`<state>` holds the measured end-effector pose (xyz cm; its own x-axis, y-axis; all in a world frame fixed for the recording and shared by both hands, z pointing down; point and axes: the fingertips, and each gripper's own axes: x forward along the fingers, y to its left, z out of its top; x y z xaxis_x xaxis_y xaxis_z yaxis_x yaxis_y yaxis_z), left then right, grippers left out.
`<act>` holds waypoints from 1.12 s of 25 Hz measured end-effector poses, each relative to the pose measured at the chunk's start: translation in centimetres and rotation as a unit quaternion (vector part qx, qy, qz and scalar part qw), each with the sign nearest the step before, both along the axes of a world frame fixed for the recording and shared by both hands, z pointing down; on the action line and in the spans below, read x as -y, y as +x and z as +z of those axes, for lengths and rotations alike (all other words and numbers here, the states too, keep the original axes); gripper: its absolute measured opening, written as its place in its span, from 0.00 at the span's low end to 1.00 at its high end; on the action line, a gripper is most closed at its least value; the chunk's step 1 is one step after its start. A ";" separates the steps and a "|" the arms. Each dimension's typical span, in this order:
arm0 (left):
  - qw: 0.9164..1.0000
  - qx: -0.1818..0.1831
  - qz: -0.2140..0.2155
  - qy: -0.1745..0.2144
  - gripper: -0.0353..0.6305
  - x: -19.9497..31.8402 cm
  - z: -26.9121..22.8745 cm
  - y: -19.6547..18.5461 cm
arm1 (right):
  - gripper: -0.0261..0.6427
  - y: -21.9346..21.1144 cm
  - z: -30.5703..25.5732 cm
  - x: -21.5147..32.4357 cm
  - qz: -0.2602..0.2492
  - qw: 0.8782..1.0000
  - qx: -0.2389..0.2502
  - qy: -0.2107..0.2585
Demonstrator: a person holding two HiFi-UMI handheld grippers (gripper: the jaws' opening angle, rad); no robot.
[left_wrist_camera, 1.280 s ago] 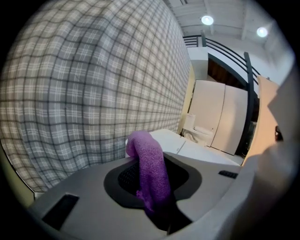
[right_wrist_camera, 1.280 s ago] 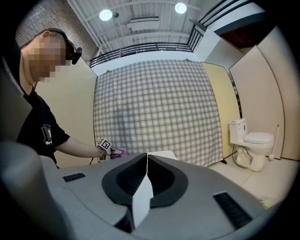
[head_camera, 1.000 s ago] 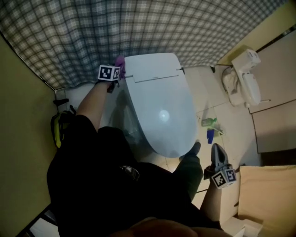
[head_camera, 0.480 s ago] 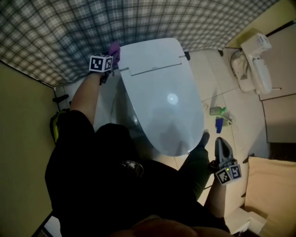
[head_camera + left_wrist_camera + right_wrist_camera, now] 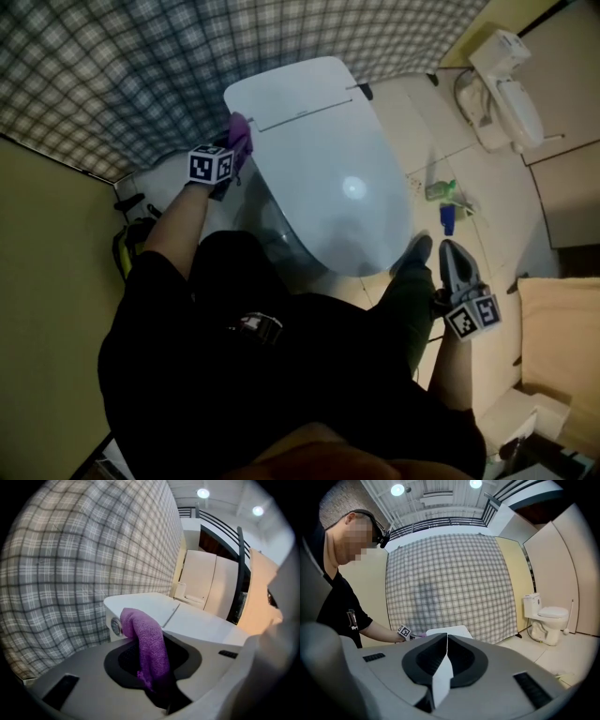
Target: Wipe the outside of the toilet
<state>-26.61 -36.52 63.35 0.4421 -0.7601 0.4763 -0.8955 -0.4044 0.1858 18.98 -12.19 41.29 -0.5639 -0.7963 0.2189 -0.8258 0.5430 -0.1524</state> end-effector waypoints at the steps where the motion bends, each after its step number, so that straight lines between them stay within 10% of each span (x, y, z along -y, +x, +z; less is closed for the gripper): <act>1: 1.000 0.004 0.008 -0.001 0.19 -1.2 0.2 0.9 | 0.06 -0.1 -0.3 -0.4 -0.002 1.000 0.001 0.006; 16: 0.979 0.103 0.169 -0.058 0.19 -21.6 2.9 16.3 | 0.06 -0.9 -4.8 -8.3 -0.034 0.994 0.040 0.093; 19: 0.954 0.158 0.246 -0.065 0.19 -26.7 4.3 20.2 | 0.06 0.5 -5.2 -10.0 -0.028 0.993 0.045 0.105; 23: 0.872 0.271 0.407 -0.014 0.19 -33.6 7.7 26.7 | 0.06 2.6 -6.0 -12.2 -0.014 0.991 0.052 0.122; 25: 0.868 0.254 0.426 0.001 0.19 -34.6 7.5 28.9 | 0.06 3.8 -6.4 -13.1 -0.008 0.990 0.054 0.131; 28: 0.885 0.222 0.409 0.014 0.18 -34.2 5.0 29.4 | 0.06 6.3 -6.8 -14.7 0.015 0.988 0.061 0.140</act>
<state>2.82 -2.37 68.38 0.6230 -0.2860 0.7280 -0.2830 -0.9501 -0.1311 25.26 2.50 34.46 -0.5485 -0.8323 -0.0803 -0.8266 0.5542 -0.0979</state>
